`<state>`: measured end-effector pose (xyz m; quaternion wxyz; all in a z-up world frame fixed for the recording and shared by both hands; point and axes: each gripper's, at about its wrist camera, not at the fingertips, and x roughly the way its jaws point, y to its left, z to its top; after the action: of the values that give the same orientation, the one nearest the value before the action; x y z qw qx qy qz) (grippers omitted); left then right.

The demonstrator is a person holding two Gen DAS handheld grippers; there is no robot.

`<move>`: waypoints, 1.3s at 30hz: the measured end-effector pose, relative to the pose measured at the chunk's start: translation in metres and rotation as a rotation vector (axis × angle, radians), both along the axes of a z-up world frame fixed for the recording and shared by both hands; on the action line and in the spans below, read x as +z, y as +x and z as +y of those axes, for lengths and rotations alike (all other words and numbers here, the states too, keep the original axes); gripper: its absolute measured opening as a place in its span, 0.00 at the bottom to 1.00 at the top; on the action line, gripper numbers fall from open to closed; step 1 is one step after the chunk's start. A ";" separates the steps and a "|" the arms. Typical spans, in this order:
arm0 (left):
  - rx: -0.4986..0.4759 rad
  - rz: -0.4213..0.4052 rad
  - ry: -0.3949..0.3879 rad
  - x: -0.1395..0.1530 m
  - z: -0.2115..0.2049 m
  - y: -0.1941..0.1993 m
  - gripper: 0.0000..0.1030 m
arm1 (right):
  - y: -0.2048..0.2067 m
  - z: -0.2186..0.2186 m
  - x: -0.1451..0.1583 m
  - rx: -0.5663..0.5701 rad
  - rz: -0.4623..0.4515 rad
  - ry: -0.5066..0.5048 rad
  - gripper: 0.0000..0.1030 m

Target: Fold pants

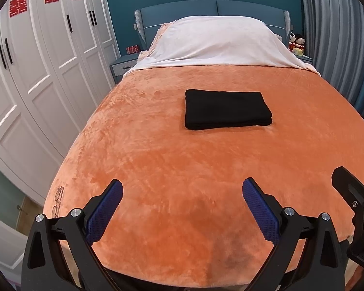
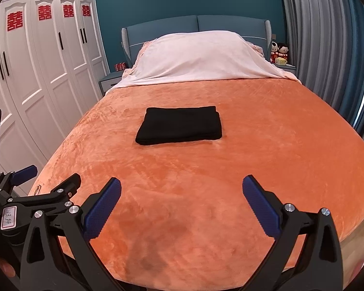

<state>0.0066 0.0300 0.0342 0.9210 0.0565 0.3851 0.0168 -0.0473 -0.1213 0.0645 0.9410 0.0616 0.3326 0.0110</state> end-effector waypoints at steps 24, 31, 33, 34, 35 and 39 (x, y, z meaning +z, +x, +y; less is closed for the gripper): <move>-0.055 -0.021 -0.030 0.008 0.000 0.001 0.95 | -0.002 -0.001 0.003 -0.007 -0.003 0.004 0.95; -0.045 -0.046 -0.026 0.008 -0.002 -0.002 0.95 | -0.002 -0.003 0.002 -0.010 -0.002 0.002 0.95; -0.031 -0.050 -0.005 0.009 -0.002 -0.002 0.95 | -0.003 -0.004 0.003 -0.017 0.002 -0.002 0.95; -0.023 -0.038 0.006 0.009 -0.002 -0.001 0.95 | -0.003 -0.005 0.003 -0.021 0.003 -0.003 0.95; -0.026 -0.033 0.004 0.009 -0.001 -0.001 0.95 | -0.004 -0.005 0.002 -0.025 0.004 -0.001 0.95; -0.018 -0.023 -0.021 0.008 0.004 -0.003 0.95 | -0.005 -0.005 -0.001 -0.034 0.011 0.003 0.95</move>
<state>0.0038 0.0335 0.0420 0.9260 0.0500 0.3742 0.0049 -0.0524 -0.1259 0.0633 0.9392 0.0689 0.3364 -0.0051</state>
